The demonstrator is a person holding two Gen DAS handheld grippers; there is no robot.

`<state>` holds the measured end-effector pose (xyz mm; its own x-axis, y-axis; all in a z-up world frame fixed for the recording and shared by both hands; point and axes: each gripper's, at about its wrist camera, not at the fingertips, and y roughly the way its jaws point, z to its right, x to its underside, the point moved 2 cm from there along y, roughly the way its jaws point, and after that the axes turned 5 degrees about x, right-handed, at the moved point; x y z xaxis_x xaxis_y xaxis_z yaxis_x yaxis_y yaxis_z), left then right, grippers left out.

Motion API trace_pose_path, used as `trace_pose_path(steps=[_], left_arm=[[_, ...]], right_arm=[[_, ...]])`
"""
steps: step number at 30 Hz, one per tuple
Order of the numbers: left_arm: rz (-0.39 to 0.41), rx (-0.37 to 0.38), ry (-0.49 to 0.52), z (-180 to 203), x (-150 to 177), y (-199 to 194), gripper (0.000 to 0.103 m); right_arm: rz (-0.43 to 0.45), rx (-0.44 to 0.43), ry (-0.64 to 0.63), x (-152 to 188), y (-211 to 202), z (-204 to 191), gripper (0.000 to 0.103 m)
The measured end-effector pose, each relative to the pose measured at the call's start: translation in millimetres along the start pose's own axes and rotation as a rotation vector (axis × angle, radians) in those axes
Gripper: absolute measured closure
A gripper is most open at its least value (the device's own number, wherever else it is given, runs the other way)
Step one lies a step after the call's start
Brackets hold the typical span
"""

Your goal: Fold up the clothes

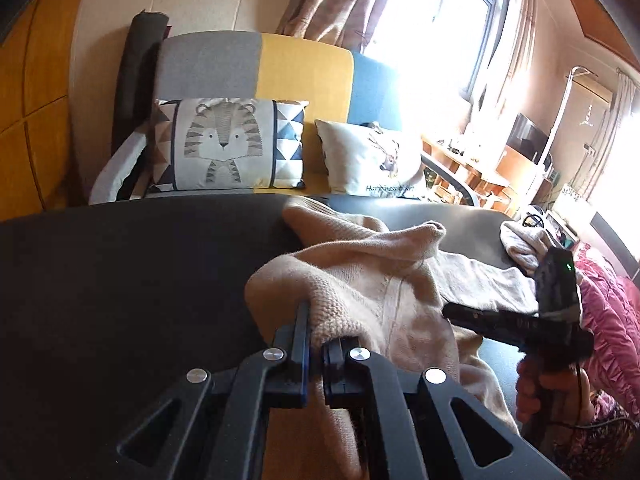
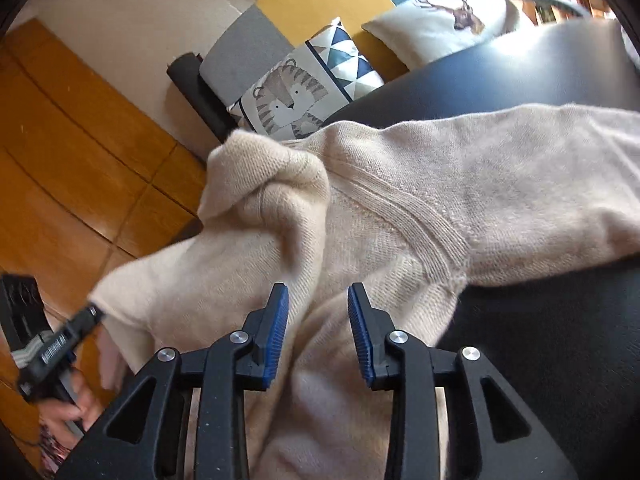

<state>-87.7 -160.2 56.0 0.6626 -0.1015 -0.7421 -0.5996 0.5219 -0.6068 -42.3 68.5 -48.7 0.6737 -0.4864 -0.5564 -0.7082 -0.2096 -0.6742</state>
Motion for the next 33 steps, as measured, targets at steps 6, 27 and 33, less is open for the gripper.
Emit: trace_pose_path(steps=[6,27,33], left_arm=[[-0.023,-0.154,0.012,-29.5,9.9,7.1,0.100],[-0.329,0.119,-0.229,-72.1,78.9,10.4,0.081],[-0.463,0.127,-0.140,-59.1,106.8,-3.5,0.077]], right_arm=[[-0.033,0.174,-0.195,18.4,17.5,-13.5,0.077],[-0.008,0.330,-0.317,7.6,22.2,-0.4,0.078],[-0.006,0.305,-0.298,8.1,21.1,2.2,0.078]])
